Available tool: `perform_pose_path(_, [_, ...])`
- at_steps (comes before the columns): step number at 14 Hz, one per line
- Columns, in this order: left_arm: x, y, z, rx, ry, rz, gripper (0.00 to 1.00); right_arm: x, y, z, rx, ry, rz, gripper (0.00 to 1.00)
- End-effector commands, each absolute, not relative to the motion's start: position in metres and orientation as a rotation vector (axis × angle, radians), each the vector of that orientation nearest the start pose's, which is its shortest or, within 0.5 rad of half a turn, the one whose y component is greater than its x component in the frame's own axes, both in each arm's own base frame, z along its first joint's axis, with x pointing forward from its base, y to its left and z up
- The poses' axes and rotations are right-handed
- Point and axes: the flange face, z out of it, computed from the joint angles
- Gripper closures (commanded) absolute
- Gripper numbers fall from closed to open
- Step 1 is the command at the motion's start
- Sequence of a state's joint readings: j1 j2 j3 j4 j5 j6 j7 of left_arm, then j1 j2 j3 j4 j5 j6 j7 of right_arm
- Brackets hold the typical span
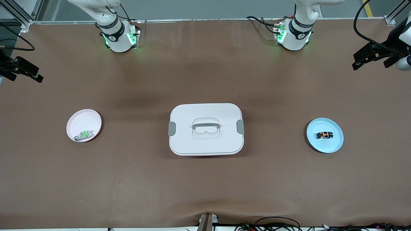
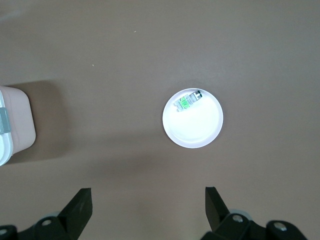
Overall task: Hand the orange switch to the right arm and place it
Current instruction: 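Move the left gripper down toward the orange switch on the blue plate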
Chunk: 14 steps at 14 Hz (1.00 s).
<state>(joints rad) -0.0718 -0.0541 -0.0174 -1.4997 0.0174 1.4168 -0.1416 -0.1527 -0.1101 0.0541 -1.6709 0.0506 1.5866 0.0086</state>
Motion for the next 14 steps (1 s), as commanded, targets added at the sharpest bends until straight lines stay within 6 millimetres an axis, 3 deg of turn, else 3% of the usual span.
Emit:
perform_pose_path(1, [0.530,-0.042,0.659,-3.116,-0.077,0.102,0.00,0.522,-0.044,0.640,-3.112,0.148,-0.035,0.00])
perform_pose_path(4, [0.547,-0.029,0.627,-3.109,-0.114,0.145,0.00,0.522,-0.044,0.640,-3.111,0.150,-0.035,0.00])
perform_pose_path(10, [0.570,-0.032,0.574,-3.067,-0.080,0.060,0.00,0.521,-0.044,0.641,-3.112,0.150,-0.037,0.00])
perform_pose_path(14, [0.577,-0.018,0.534,-3.060,-0.102,0.035,0.00,0.521,-0.044,0.641,-3.112,0.150,-0.037,0.00])
